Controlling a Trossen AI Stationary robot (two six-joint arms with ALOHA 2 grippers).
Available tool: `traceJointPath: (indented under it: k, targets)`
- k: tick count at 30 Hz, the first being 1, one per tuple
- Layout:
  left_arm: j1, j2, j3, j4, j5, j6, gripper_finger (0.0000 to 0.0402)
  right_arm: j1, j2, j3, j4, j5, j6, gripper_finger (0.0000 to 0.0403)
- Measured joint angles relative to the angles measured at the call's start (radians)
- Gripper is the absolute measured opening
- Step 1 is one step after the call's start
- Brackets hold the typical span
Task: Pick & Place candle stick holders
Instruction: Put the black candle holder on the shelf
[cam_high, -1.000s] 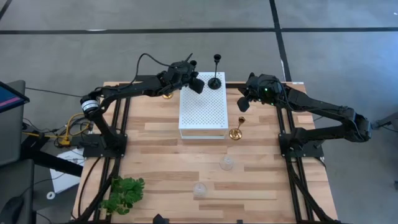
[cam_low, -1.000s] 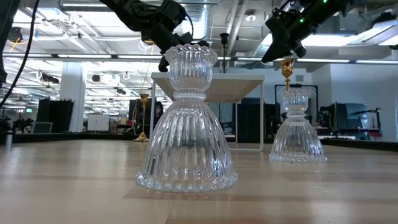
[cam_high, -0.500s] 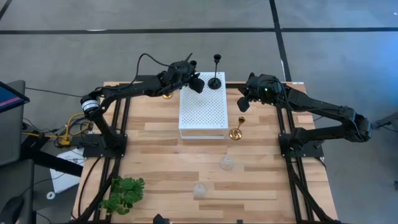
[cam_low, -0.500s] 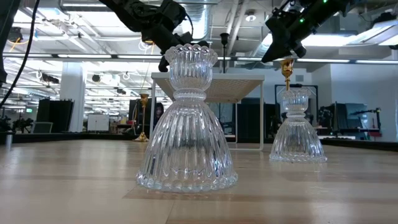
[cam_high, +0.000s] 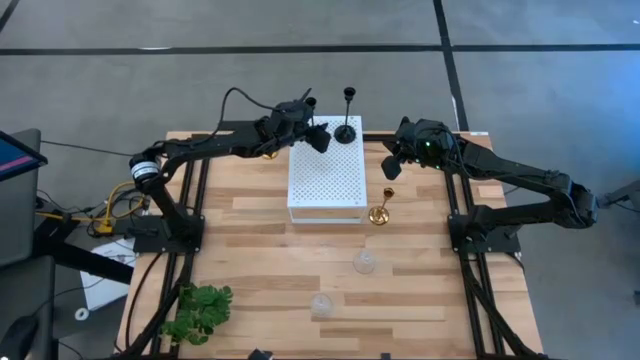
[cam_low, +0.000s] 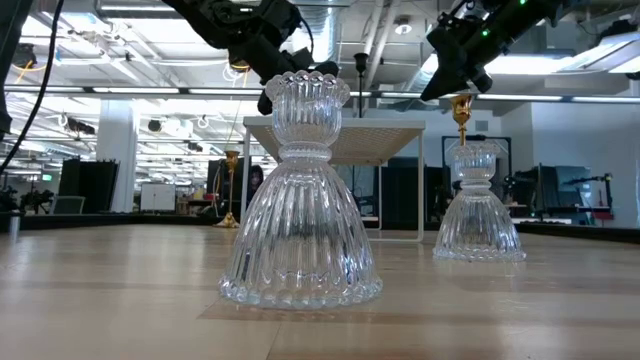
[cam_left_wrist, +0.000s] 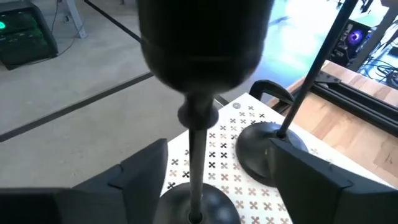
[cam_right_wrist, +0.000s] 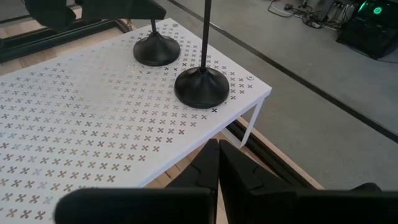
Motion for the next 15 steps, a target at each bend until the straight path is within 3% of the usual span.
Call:
traceJointPath:
  k: [6,15]
  targets:
    - [-0.02,-0.017,0.0,-0.015,0.011,0.0,0.0305,0.0,0.0,0.0,0.0,0.0,0.0,0.0]
    - [-0.043,-0.156,0.0,-0.085,-0.004,0.034,0.0302,0.0,0.0,0.0,0.0,0.0,0.0,0.0]
